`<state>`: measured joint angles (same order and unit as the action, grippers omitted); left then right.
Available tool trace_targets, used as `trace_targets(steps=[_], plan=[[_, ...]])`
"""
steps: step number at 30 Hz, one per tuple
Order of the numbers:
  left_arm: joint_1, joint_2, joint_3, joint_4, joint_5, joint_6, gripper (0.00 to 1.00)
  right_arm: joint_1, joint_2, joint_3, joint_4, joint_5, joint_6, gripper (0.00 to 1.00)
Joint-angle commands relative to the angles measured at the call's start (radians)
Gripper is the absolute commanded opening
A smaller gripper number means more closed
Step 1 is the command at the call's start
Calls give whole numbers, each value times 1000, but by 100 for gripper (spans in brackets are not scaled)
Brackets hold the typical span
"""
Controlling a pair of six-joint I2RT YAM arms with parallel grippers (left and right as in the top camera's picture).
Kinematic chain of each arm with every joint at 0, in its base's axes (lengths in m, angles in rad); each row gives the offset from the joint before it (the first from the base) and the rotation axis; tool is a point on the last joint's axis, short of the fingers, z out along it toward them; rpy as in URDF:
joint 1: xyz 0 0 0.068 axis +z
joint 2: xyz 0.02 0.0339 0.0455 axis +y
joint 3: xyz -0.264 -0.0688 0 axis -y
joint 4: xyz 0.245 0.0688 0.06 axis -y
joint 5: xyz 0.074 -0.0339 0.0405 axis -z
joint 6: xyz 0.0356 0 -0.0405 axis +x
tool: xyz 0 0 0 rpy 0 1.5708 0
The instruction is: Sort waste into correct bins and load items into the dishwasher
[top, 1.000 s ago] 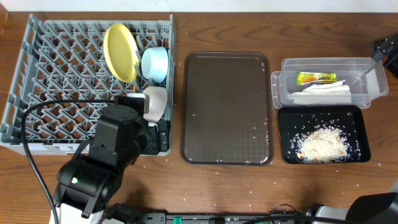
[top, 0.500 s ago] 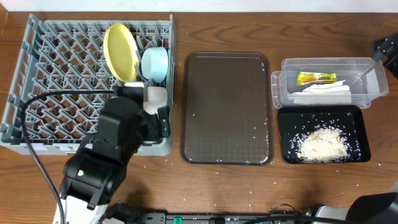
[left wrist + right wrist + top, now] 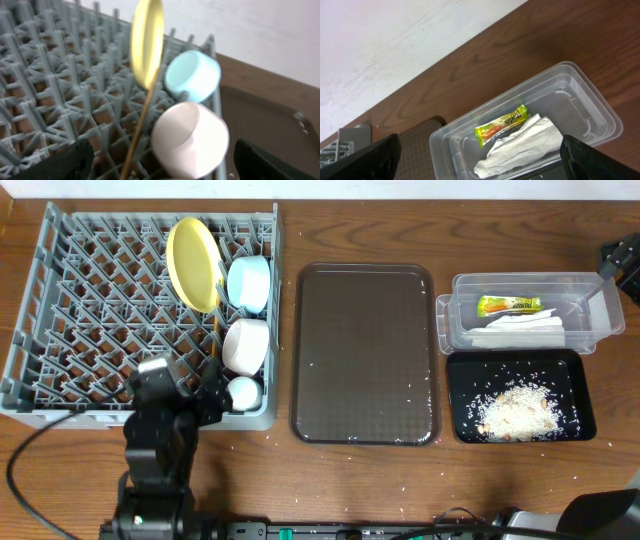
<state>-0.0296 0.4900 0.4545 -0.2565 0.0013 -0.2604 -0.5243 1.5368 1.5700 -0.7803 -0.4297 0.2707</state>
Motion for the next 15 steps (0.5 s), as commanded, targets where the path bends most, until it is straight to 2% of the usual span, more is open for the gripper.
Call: trace_targets(steps=[1,8,15], plan=[[60,-137,-140,95,10,28,89,-6,-18,20,2,-4,6,99],[92,-360,-346,193,10,69,89,-6,-18,20,2,-4,6,99],[105,-461,-404,191,10,138,89,-6,-18,20,2,-4,6,99]])
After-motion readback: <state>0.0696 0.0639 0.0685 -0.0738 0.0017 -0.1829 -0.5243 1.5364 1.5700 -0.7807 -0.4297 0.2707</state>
